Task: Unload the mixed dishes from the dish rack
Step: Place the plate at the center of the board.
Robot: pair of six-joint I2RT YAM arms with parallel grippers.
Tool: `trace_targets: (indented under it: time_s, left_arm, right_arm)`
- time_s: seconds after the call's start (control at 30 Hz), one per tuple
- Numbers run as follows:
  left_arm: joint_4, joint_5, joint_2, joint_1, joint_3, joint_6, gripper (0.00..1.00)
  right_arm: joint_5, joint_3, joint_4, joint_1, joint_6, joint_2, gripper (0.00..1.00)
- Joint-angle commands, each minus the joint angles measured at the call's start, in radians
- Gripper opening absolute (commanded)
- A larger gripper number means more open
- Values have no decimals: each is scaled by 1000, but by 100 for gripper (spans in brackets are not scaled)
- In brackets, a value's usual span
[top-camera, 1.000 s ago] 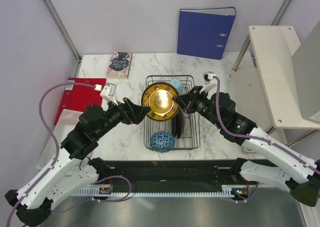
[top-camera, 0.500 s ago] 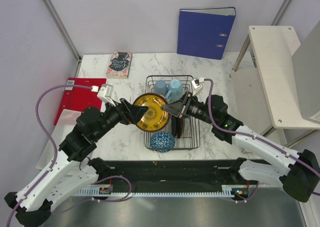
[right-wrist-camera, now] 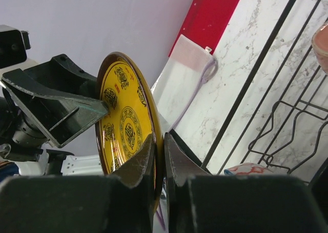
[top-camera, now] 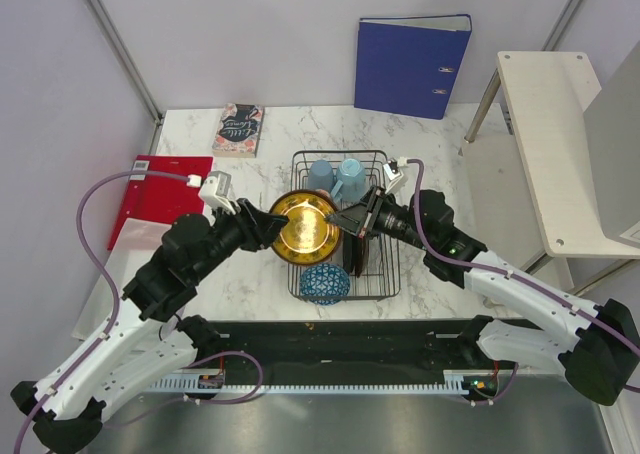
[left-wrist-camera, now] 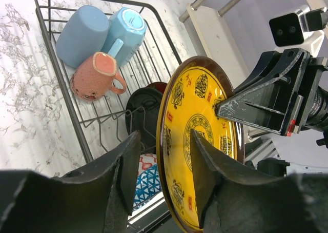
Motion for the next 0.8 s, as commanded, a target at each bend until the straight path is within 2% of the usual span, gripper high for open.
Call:
trace_targets:
  time_s: [0.0,0.1,0.2,0.23,0.6,0.63,0.67,0.77]
  left_arm:
    - [-11,-27,-3,2,-7,-18,49]
    - [-19,-30,-5,2,-9,-18,43]
    - [-20,-26,0,3,-11,-20,28]
    - [-22,-24,2,2,-12,-18,27]
    - [-10,17,51,3,-23,-20,31]
    - [-8,19,54,2,-23,-20,20]
    - [-7,19,55,3,-21,-20,2]
    - [-7,20,58,3,-17,-14,2]
  right_arm:
    - [23,49,1,-2,-27,-28,0]
    - [26,52,-7,-2,-36,-31,0]
    - [29,57,-11,-2,-42,-31,0]
    - [28,57,-13,-3,-44,-28,0]
    - [0,73,-22,-2,-53,-8,0]
    - [0,74,-23,-2,-54,-8,0]
    - [0,74,-25,-2,-61,-9,0]
    - [11,84,-49,-2,-79,-17,0]
